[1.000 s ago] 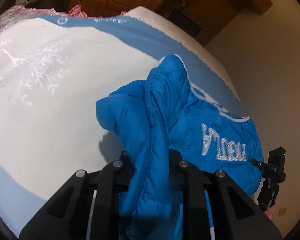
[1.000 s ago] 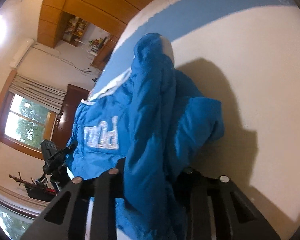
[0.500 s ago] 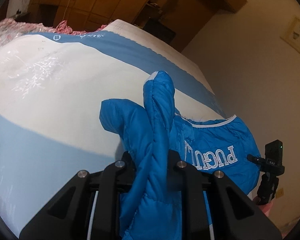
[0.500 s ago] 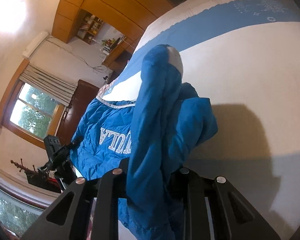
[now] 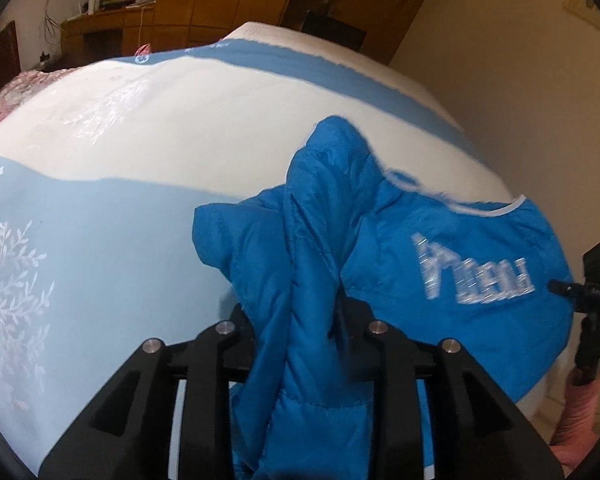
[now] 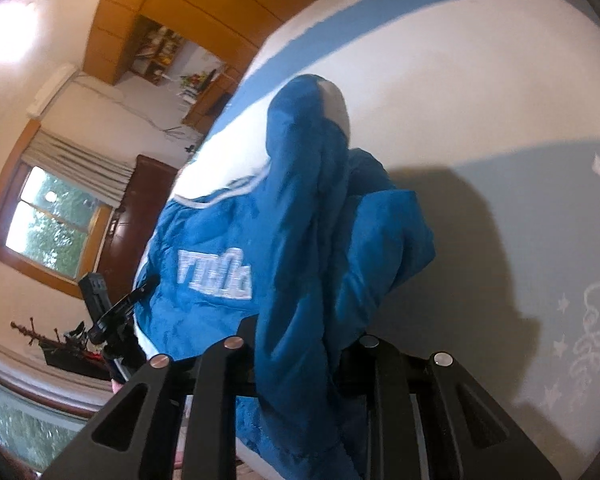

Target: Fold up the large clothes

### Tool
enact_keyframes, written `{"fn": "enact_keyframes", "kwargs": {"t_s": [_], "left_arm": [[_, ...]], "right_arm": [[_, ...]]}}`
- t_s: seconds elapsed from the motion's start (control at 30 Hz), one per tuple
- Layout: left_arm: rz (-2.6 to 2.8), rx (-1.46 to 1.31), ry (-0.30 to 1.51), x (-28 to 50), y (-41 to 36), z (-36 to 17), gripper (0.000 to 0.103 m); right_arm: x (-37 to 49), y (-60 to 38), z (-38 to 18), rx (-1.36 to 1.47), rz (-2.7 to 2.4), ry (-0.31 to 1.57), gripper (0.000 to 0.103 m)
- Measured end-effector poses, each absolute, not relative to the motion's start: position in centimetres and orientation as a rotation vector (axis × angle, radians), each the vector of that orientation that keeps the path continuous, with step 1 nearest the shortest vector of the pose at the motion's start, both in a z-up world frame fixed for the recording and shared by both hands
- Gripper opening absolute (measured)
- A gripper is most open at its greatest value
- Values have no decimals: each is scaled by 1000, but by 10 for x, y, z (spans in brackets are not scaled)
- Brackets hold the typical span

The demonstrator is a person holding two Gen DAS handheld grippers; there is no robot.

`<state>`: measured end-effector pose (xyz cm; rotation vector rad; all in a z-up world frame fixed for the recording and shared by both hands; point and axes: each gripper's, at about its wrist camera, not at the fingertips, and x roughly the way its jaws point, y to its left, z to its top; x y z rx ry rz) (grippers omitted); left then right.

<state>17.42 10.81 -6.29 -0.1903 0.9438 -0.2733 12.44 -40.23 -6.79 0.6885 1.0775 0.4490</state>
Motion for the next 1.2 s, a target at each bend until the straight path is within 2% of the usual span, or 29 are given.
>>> {"fn": "enact_keyframes", "kwargs": {"t_s": [0.13, 0.33, 0.47, 0.5, 0.53, 0.83, 1.07, 1.2], "left_arm": [[-265, -197, 959, 178, 110, -82, 37], [-222, -183, 925, 172, 107, -92, 43], [-178, -177, 929, 167, 105, -85, 51], [-159, -174, 930, 165, 106, -82, 53], [-141, -163, 929, 162, 106, -78, 59], [-56, -82, 805, 118, 97, -21, 63], [-143, 13, 775, 96, 38, -23, 66], [-154, 66, 806, 98, 17, -46, 66]], "right_arm": [[124, -407, -95, 743, 448, 1091, 26], [126, -405, -109, 755, 448, 1068, 33], [110, -399, -96, 643, 368, 1046, 52], [105, -398, -89, 602, 341, 1032, 53], [100, -396, -82, 571, 317, 1017, 53], [50, -366, -17, 341, 199, 891, 53], [39, -322, -27, 230, 234, 862, 32], [43, -322, -48, 220, 218, 889, 27]]}}
